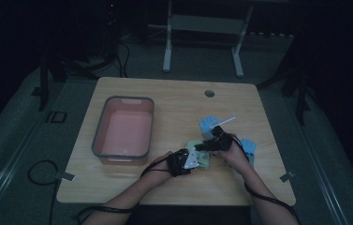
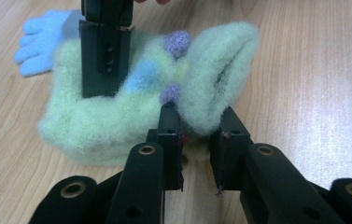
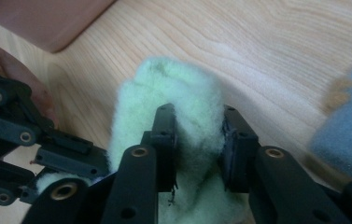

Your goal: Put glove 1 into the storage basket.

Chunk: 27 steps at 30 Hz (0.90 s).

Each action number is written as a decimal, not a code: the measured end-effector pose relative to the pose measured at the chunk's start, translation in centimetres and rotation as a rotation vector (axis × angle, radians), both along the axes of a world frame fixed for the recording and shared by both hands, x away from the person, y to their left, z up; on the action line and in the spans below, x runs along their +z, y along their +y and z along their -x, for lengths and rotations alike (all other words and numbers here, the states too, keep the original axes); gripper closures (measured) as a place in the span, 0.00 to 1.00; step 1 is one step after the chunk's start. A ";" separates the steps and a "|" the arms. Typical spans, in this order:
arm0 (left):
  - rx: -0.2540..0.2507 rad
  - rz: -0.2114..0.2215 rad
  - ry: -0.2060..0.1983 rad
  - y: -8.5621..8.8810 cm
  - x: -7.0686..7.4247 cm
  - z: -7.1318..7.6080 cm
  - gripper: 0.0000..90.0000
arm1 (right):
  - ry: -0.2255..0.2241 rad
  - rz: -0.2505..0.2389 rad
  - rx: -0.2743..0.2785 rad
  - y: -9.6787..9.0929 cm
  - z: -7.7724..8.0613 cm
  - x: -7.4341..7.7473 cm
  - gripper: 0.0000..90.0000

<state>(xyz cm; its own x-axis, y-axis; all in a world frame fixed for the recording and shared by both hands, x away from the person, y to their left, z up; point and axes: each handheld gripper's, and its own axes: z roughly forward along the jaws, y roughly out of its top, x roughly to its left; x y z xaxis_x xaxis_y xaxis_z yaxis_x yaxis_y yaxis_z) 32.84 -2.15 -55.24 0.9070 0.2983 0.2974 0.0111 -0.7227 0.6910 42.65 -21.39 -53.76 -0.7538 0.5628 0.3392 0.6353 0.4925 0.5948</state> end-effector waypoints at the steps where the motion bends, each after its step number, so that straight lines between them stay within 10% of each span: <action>1: 0.003 0.001 0.003 0.0 0.2 0.0 0.86 | -0.003 -0.003 -0.004 0.0 0.0 0.1 0.80; 27: 0.075 0.025 -0.112 4.0 8.9 -0.3 0.88 | -0.113 -0.080 0.009 3.7 -0.7 9.0 0.82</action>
<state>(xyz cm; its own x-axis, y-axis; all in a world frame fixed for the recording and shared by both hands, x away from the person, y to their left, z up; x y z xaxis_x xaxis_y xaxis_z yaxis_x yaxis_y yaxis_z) 33.11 1.86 -46.31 0.8433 0.3728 0.3870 -0.0138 -0.7050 0.7091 43.33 -17.70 -44.73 -0.7946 0.5307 0.2949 0.5577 0.4459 0.7000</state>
